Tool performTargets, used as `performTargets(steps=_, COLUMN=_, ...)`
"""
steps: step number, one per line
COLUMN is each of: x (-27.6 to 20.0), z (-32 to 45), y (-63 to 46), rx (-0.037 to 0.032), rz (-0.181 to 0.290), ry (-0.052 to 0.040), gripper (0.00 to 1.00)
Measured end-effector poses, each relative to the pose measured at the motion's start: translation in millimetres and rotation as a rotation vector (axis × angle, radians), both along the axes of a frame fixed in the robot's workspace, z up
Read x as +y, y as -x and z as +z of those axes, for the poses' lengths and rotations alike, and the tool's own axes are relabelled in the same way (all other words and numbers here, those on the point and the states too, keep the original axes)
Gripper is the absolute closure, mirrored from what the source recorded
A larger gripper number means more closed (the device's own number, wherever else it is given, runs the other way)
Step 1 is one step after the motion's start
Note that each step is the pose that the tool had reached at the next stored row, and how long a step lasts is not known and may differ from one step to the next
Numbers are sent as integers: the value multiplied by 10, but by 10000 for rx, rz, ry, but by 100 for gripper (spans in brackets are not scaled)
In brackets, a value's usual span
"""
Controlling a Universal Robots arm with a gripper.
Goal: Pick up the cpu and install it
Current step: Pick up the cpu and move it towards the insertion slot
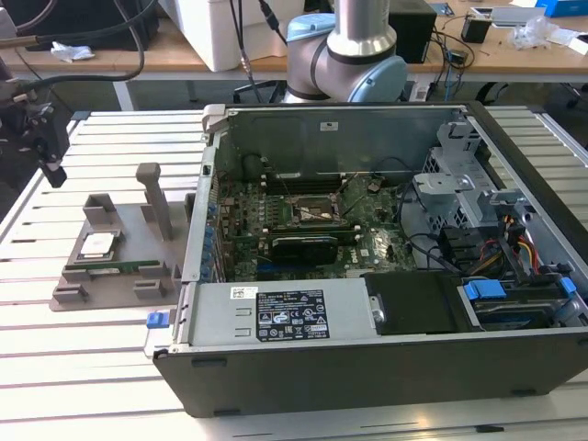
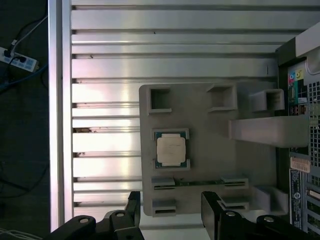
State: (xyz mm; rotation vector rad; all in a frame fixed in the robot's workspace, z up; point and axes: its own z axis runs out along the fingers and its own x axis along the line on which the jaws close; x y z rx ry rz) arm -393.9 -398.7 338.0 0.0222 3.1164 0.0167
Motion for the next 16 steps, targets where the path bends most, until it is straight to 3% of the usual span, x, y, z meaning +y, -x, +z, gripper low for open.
performTargets(steps=16, x=0, z=-213, y=-4, rx=1, rz=0, ry=0, gripper=40)
